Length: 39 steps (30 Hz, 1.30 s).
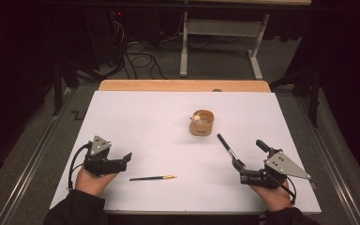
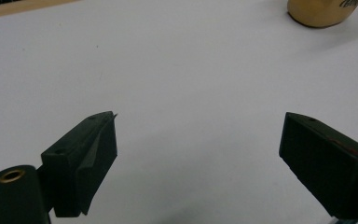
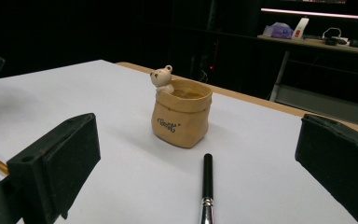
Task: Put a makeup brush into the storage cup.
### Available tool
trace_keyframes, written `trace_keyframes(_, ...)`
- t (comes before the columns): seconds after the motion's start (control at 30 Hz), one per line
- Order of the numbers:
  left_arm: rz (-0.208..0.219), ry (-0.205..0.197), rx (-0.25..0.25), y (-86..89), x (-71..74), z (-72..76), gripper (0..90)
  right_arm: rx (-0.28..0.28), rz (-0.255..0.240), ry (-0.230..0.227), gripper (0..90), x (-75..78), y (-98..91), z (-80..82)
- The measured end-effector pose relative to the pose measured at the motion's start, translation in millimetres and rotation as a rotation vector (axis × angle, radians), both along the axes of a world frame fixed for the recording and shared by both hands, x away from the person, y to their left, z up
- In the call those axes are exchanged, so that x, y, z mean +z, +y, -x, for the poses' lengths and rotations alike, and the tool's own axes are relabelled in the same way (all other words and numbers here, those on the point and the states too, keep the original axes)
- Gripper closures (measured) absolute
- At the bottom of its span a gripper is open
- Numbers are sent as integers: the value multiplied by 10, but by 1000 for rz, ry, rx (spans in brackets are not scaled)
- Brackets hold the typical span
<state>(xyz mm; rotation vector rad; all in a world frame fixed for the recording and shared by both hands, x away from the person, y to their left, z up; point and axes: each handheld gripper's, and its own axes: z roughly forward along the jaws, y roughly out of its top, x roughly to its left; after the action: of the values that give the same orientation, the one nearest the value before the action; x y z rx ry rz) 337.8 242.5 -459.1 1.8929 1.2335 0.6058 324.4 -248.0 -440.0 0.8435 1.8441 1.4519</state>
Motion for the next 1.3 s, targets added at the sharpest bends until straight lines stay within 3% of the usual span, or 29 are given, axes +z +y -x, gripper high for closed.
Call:
trace_keyframes(0.4, -8, 113, 44, 66, -23, -57, 156, -8, 8, 16, 4, -8, -3, -9)
trace_keyframes(0.67, -29, 143, 48, 63, -50, -57, 164, -8, 2, 31, 4, -16, -57, -22)
trace_keyframes(0.87, 35, 198, 50, 88, 34, -85, 185, 9, -3, 63, 4, -65, -97, -68)
trace_keyframes(1.0, 14, 248, 40, 65, 86, -106, 184, 14, -9, 63, 4, -65, -106, -58)
trace_keyframes(1.13, -21, 271, 26, 42, 167, -124, 193, 20, -19, 68, 4, -70, -88, -42)
trace_keyframes(1.3, -58, 324, 4, 20, 200, -148, 198, 34, 4, 60, 5, -76, -48, -12)
